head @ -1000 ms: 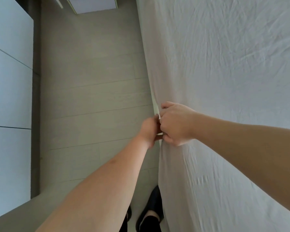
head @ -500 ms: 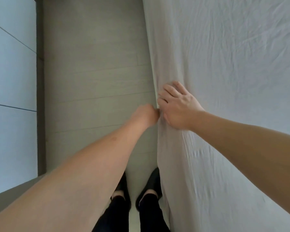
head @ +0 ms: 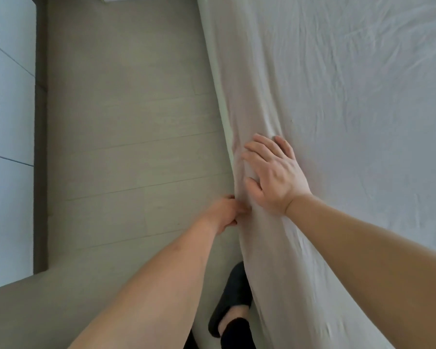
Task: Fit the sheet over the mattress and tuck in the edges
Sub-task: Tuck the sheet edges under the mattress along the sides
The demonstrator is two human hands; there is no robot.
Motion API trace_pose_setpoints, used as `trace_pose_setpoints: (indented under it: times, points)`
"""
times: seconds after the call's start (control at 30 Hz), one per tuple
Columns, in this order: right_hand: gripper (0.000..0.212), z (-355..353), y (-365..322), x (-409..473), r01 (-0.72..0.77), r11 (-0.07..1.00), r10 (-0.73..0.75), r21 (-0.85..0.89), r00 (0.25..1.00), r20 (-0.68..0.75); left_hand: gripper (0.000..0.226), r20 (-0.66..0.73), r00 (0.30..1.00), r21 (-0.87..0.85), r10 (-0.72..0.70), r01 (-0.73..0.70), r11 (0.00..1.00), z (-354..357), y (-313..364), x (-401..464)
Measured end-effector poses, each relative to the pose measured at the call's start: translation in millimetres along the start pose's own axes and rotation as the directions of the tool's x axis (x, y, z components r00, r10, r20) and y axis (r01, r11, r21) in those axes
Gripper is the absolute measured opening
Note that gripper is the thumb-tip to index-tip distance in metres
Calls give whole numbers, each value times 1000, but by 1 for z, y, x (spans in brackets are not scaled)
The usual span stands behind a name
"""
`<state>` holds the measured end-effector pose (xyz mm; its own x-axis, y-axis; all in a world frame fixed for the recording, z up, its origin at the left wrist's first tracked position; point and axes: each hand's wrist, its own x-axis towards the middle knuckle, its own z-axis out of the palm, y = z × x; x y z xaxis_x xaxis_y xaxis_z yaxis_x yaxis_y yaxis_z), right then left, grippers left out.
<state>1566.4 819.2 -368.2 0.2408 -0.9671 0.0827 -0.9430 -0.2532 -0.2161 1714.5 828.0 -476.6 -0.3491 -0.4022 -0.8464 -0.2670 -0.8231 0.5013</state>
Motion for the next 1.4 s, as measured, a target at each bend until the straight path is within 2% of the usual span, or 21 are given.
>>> trace_pose_setpoints:
  times: [0.07, 0.1, 0.17, 0.2, 0.23, 0.3, 0.4, 0.5, 0.53, 0.6, 0.67, 0.73, 0.77, 0.83, 0.93, 1.0, 1.07, 1.13, 1.27, 1.33, 1.4]
  points:
    - [49, 5, 1, 0, 7, 1000, -8, -15, 1000, -16, 41, -26, 999, -120, 19, -22, 993, -2, -8, 8]
    - [49, 7, 2, 1, 10, 1000, -10, -20, 1000, -19, 39, -35, 999, -268, 15, -24, 963, -6, -11, 12]
    - [48, 11, 4, -2, 18, 999, -19, -38, 1000, -25, 28, -31, 999, -561, -28, 6, 828, -11, -17, 20]
    - [48, 13, 4, -1, 21, 999, -23, -44, 999, -31, 35, -15, 998, -607, -65, 43, 794, -13, -20, 24]
    - [47, 14, 4, -1, 20, 999, -22, -46, 999, -35, 41, -7, 995, -602, -99, 75, 795, -12, -24, 27]
    - [46, 16, 5, -1, 17, 999, -19, -51, 999, -39, 40, 51, 993, -476, -107, 118, 871, -6, -26, 29]
    - [44, 17, 7, -2, 19, 998, -21, -52, 999, -39, 43, 268, 963, -372, -21, 124, 920, -5, -23, 24]
    - [42, 17, 7, -1, 16, 998, -18, -53, 999, -33, 23, 362, 931, -317, -51, 174, 932, -12, -20, 21]
    - [42, 17, 7, -1, 16, 998, -18, -57, 999, -28, 24, 364, 930, -270, -58, 164, 949, -17, -22, 21]
    - [43, 17, 7, -1, 14, 998, -16, -60, 1000, -23, 7, 322, 945, -233, -49, 129, 964, -26, -24, 23]
    - [43, 18, 7, -1, 12, 998, -14, -60, 1000, -26, 21, 184, 982, -246, -53, 98, 964, -31, -27, 27]
    - [43, 19, 7, -1, 12, 998, -13, -61, 1000, -19, 29, 41, 998, -470, -54, 67, 880, -30, -25, 31]
    - [43, 19, 6, -1, 11, 998, -11, -61, 1000, -9, 31, 26, 999, -572, -38, 46, 819, -28, -24, 30]
    - [43, 18, 6, -1, 4, 998, -4, -68, 1000, 11, 36, 65, 998, -648, 20, 27, 761, -21, -22, 28]
    - [40, 16, 5, 0, 8, 997, -4, -80, 999, 42, 45, 218, 972, -505, 92, 31, 863, -9, -20, 21]
    - [38, 16, 4, -1, 7, 997, -3, -80, 999, 47, 32, 135, 990, -375, 40, 13, 927, -7, -18, 24]
    - [39, 17, 4, 0, 3, 997, 1, -77, 999, 52, 28, -78, 996, -290, 35, -56, 955, -7, -17, 36]
    - [40, 19, 4, 1, -4, 997, 9, -80, 998, 65, 23, -203, 977, -203, 69, -110, 973, 1, -12, 41]
    - [33, 22, 7, 0, -12, 996, 19, -87, 997, 73, 28, -234, 970, -256, 62, -123, 959, 33, -7, 40]
    - [32, 22, 7, 0, -16, 997, 21, -71, 997, 72, 36, -331, 941, -218, 69, -147, 965, 39, -9, 39]
    - [31, 22, 8, 0, -15, 997, 20, -70, 997, 70, 50, -545, 838, -74, -2, -46, 996, 37, -11, 40]
